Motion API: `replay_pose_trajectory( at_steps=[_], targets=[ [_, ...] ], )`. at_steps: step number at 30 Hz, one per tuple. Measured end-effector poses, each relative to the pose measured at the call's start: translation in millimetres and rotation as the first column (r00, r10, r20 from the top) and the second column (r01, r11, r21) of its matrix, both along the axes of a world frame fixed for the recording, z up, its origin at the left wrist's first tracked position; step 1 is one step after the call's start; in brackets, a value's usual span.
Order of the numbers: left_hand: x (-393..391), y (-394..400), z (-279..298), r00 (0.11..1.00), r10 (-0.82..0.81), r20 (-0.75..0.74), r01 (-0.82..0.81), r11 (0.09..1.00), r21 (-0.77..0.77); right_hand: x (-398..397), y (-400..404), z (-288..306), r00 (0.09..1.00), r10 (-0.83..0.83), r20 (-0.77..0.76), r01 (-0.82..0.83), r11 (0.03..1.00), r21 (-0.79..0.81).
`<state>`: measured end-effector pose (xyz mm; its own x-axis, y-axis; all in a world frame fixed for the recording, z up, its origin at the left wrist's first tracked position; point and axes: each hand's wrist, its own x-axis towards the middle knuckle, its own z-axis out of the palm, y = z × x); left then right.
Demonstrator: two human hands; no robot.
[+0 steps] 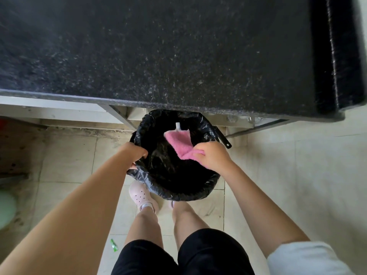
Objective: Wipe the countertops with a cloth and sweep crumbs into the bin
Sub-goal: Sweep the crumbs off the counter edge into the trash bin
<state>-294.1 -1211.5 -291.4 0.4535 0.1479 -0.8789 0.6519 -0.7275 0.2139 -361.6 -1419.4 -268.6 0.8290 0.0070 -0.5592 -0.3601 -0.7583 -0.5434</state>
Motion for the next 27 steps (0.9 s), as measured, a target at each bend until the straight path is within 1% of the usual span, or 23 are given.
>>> replay_pose_trajectory(
  at_steps=[2,3,5,8,10,11,14,17,18,20,21,22,23,25,27],
  targets=[
    [1.1,-3.2,1.6,1.0,-0.001,-0.007,0.001,1.0,-0.008,4.3,-8.2,11.6,0.994,-0.087,0.065,0.079,0.991,0.112],
    [1.8,-4.2,2.3,1.0,0.003,-0.003,-0.003,1.0,-0.007,6.6,-11.6,18.8,0.99,-0.081,0.111,0.065,0.988,0.142],
    [2.8,-8.3,3.7,1.0,0.016,0.006,-0.016,1.0,-0.008,9.2,-20.0,37.3,0.981,-0.029,0.19,0.003,0.991,0.136],
    [5.2,-14.1,6.0,1.0,0.022,0.008,-0.022,1.0,-0.019,22.2,-40.4,76.9,0.979,-0.025,0.201,-0.03,0.964,0.264],
    [6.1,-18.1,7.3,1.0,0.019,0.009,-0.019,1.0,-0.024,33.0,-59.1,110.4,0.967,-0.038,0.252,-0.032,0.963,0.267],
    [6.2,-20.3,7.3,1.0,0.019,0.008,-0.019,0.999,-0.028,39.3,-72.1,123.4,0.955,-0.074,0.287,-0.002,0.967,0.255],
    [7.3,-28.5,9.8,0.999,0.033,0.023,-0.032,0.999,-0.029,63.9,-107.5,151.6,0.893,-0.173,0.415,0.137,0.984,0.115],
    [5.2,-36.2,11.7,0.999,0.032,0.02,-0.032,0.999,-0.036,97.1,-133.5,148.6,0.879,-0.159,0.449,0.242,0.961,-0.135],
    [4.5,-38.1,11.3,0.999,0.034,0.019,-0.033,0.999,-0.04,106.3,-136.7,141.6,0.879,-0.138,0.456,0.274,0.929,-0.248],
    [3.1,-40.0,9.5,0.998,0.06,0.011,-0.059,0.997,-0.053,115.6,-132.0,124.5,0.883,-0.059,0.466,0.311,0.818,-0.485],
    [2.4,-40.6,8.4,0.997,0.073,0.011,-0.072,0.996,-0.058,114.6,-127.1,113.8,0.885,-0.025,0.465,0.314,0.769,-0.557],
    [0.7,-40.4,7.6,0.997,0.071,0.006,-0.07,0.996,-0.061,108.1,-119.5,103.7,0.894,-0.011,0.449,0.305,0.75,-0.587],
    [1.2,-40.4,6.7,0.997,0.073,0.004,-0.072,0.995,-0.065,100.3,-112.6,93.6,0.903,0.003,0.429,0.278,0.758,-0.59],
    [1.4,-40.5,7.6,0.997,0.079,-0.004,-0.079,0.995,-0.068,80.2,-101.8,74.9,0.92,0.026,0.392,0.211,0.808,-0.549],
    [2.2,-40.8,9.1,0.996,0.094,-0.011,-0.094,0.993,-0.076,68.7,-102.9,63.4,0.929,0.024,0.368,0.184,0.835,-0.518]
  ],
)
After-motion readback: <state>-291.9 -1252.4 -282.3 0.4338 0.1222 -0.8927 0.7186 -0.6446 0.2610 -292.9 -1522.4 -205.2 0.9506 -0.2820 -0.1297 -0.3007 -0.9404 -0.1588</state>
